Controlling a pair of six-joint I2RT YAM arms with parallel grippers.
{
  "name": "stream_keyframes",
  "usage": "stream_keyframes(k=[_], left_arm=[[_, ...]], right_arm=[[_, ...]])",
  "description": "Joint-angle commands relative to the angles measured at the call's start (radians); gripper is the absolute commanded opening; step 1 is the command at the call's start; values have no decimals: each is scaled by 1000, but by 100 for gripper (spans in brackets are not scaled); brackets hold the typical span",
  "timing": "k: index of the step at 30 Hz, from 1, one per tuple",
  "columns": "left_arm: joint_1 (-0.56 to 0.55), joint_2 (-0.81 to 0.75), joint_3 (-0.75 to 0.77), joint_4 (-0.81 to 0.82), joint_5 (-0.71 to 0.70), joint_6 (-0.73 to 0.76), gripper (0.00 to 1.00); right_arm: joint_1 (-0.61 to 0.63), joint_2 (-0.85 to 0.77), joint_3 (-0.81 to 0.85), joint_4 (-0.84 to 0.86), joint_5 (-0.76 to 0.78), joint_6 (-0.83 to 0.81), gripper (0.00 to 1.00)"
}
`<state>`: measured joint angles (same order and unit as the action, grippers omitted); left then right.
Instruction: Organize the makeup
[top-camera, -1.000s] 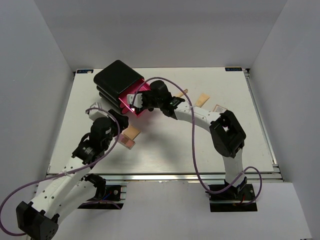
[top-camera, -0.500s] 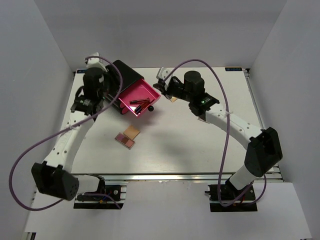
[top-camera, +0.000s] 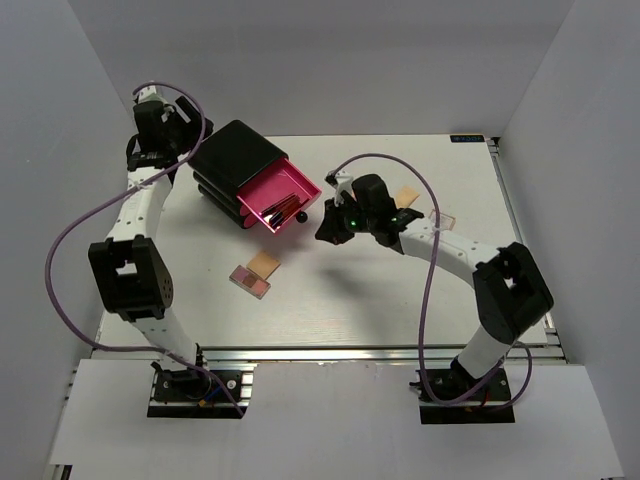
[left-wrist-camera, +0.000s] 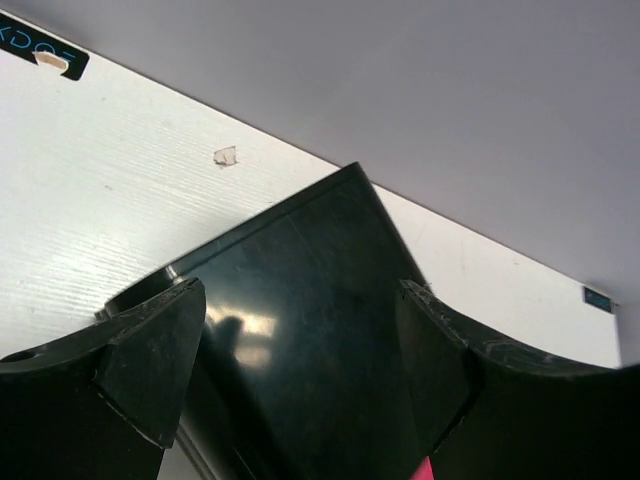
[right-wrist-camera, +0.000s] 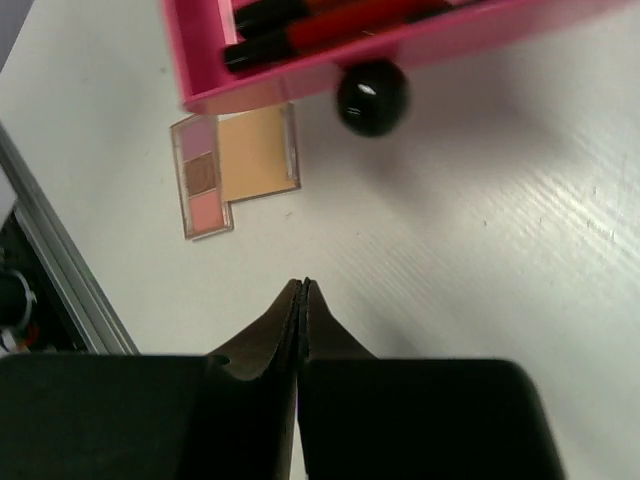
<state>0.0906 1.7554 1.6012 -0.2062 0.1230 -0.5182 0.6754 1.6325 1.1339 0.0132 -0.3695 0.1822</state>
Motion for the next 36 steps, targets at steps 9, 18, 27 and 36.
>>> stream_keyframes(k=[9,18,27,36], left_arm=[[0,96,11,203,-37,175,85],[-9,197,72,85,119,236,81],[-23,177,-36,85,165,267,79],[-38,176,-67,47,175,316,79]], right_arm=[[-2,258,278,-48,107,471,0],[-14,444,487,-55,73,542,0],[-13,546,653,16,61,550,0],[10,625,808,85,67,513,0]])
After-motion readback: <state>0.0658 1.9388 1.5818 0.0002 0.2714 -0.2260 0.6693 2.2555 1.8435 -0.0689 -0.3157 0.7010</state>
